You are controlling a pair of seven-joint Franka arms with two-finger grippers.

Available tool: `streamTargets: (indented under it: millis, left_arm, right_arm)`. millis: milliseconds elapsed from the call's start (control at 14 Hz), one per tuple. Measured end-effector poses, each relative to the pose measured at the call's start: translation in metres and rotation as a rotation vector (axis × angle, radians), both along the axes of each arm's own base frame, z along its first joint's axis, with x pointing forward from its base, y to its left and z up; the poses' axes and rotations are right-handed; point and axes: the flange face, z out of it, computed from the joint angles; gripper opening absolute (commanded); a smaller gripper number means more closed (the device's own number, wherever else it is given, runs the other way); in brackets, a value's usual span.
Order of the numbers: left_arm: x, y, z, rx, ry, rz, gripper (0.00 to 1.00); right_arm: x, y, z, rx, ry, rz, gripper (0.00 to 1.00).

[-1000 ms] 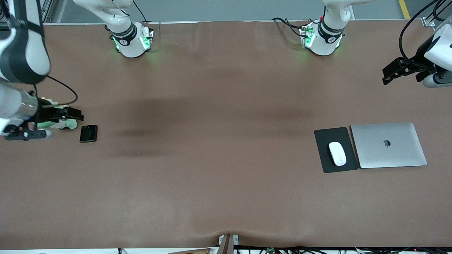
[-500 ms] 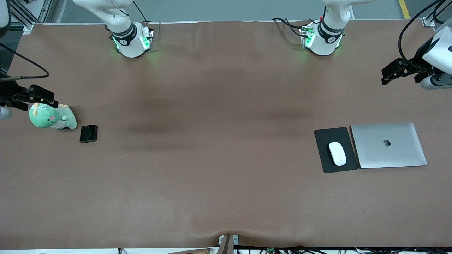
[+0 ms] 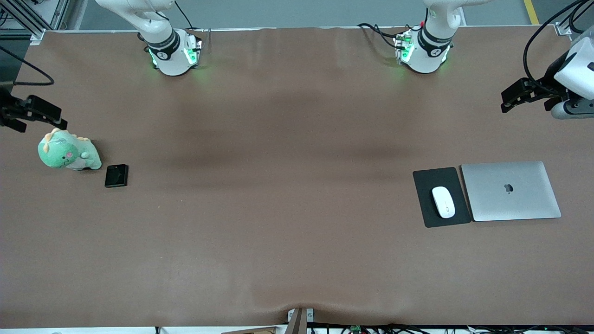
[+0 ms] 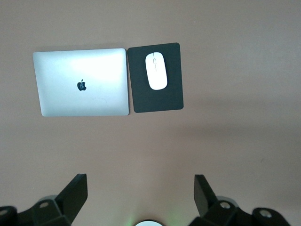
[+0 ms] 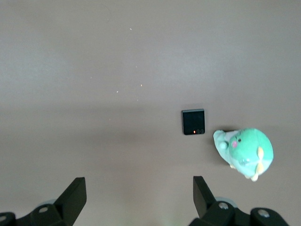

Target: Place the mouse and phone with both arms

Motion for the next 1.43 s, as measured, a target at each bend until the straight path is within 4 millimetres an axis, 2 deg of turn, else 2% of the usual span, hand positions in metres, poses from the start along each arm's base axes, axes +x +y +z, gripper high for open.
streamTargets:
  millis: [143,286,714,1429]
  left_arm:
    - [0.000,-0.003,0.001,0.000,-0.001,-0.006,1.00]
    - [0.000,-0.004,0.002,0.000,-0.003,-0.008,1.00]
    - [0.000,-0.004,0.014,-0.003,-0.028,-0.008,1.00]
    - [0.002,-0.005,0.011,-0.003,-0.024,-0.011,1.00]
  right_arm:
    - [-0.014,0.000,0.013,0.000,0.000,-0.014,1.00]
    - [-0.021,-0.001,0.016,0.001,0.017,-0.037,1.00]
    - [-0.024,-0.004,0.012,0.000,0.052,-0.052,1.00]
    - [-0.024,-0.004,0.011,-0.001,0.051,-0.056,1.00]
